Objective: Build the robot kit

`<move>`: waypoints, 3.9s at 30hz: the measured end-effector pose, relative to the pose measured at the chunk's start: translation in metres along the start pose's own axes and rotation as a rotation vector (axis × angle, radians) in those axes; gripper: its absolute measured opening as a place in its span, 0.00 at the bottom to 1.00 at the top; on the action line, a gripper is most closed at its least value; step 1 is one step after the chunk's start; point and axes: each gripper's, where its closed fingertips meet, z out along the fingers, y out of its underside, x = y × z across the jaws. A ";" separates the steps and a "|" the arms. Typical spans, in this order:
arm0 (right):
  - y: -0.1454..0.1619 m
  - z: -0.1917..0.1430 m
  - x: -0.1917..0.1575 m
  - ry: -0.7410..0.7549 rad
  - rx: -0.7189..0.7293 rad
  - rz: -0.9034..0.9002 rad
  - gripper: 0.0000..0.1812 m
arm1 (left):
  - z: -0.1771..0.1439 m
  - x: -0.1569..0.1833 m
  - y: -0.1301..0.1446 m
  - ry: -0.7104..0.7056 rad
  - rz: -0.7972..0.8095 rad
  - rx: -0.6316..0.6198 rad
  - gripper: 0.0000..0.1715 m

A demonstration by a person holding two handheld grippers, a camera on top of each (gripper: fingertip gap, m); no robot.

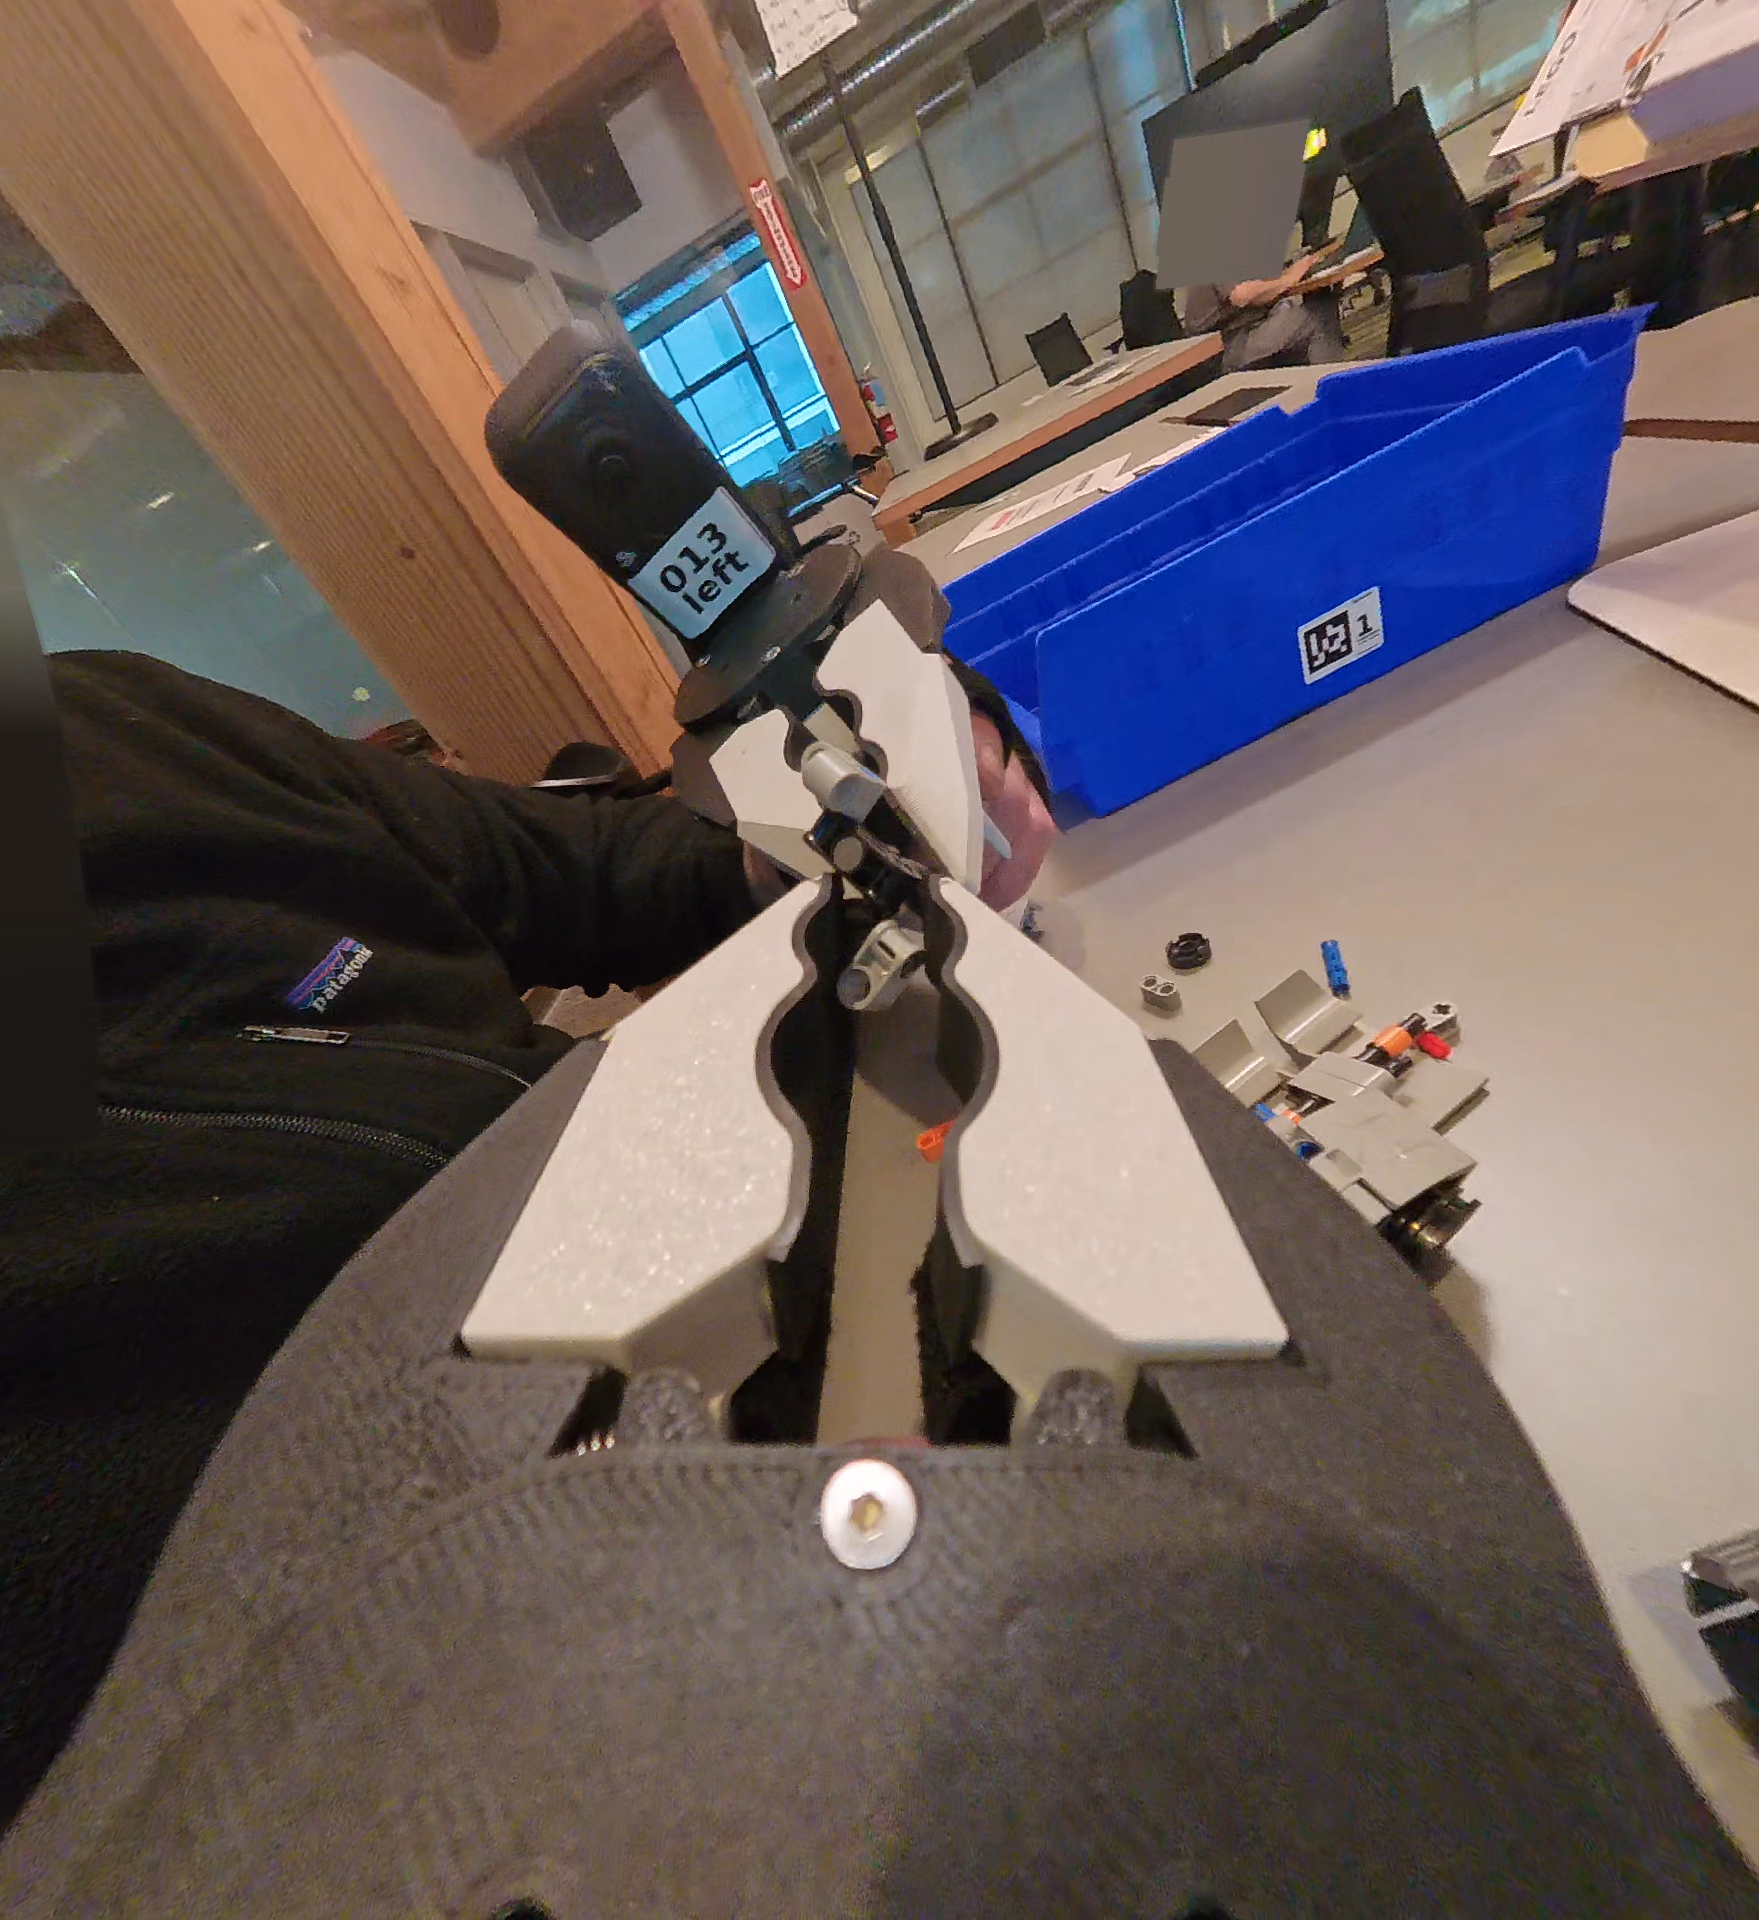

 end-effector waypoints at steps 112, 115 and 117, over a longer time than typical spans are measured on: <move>-0.019 -0.022 0.009 0.343 -0.012 -0.456 0.02 | -0.010 -0.018 -0.006 0.203 -0.536 0.156 0.18; -0.019 -0.022 0.009 0.344 -0.013 -0.459 0.02 | -0.009 -0.018 -0.006 0.201 -0.532 0.154 0.18; -0.019 -0.022 0.009 0.347 -0.015 -0.462 0.02 | -0.009 -0.018 -0.005 0.194 -0.524 0.151 0.18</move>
